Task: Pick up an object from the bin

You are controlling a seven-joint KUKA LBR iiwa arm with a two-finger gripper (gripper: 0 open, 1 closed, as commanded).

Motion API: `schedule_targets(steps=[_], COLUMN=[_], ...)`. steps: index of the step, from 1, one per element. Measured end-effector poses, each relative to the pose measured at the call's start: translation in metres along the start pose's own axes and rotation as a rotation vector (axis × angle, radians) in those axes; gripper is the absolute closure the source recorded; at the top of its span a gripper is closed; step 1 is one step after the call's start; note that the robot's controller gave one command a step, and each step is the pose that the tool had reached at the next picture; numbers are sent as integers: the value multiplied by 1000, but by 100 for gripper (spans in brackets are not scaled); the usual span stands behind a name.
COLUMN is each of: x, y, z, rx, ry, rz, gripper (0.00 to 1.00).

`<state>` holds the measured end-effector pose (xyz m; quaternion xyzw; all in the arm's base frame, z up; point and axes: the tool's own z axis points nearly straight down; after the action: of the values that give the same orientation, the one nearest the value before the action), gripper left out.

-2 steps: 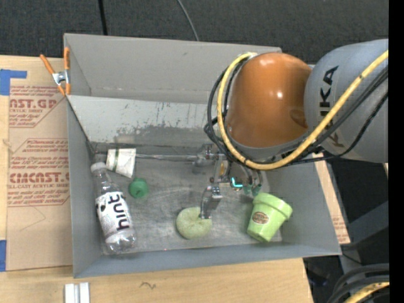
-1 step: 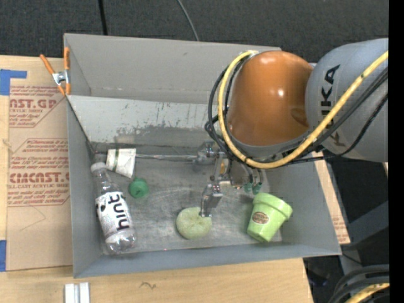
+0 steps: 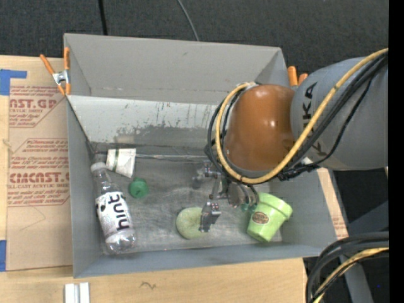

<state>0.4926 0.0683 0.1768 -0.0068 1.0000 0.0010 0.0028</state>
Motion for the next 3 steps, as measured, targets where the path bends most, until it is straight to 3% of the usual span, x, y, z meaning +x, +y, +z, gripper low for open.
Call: schedule_targets(steps=[1, 2, 3], x=[9, 11, 10], y=[-8, -11, -14], z=[33, 29, 91], rx=[1, 0, 1], ry=[10, 5, 3], rz=[-163, -140, -276], gripper=[0, 0, 0])
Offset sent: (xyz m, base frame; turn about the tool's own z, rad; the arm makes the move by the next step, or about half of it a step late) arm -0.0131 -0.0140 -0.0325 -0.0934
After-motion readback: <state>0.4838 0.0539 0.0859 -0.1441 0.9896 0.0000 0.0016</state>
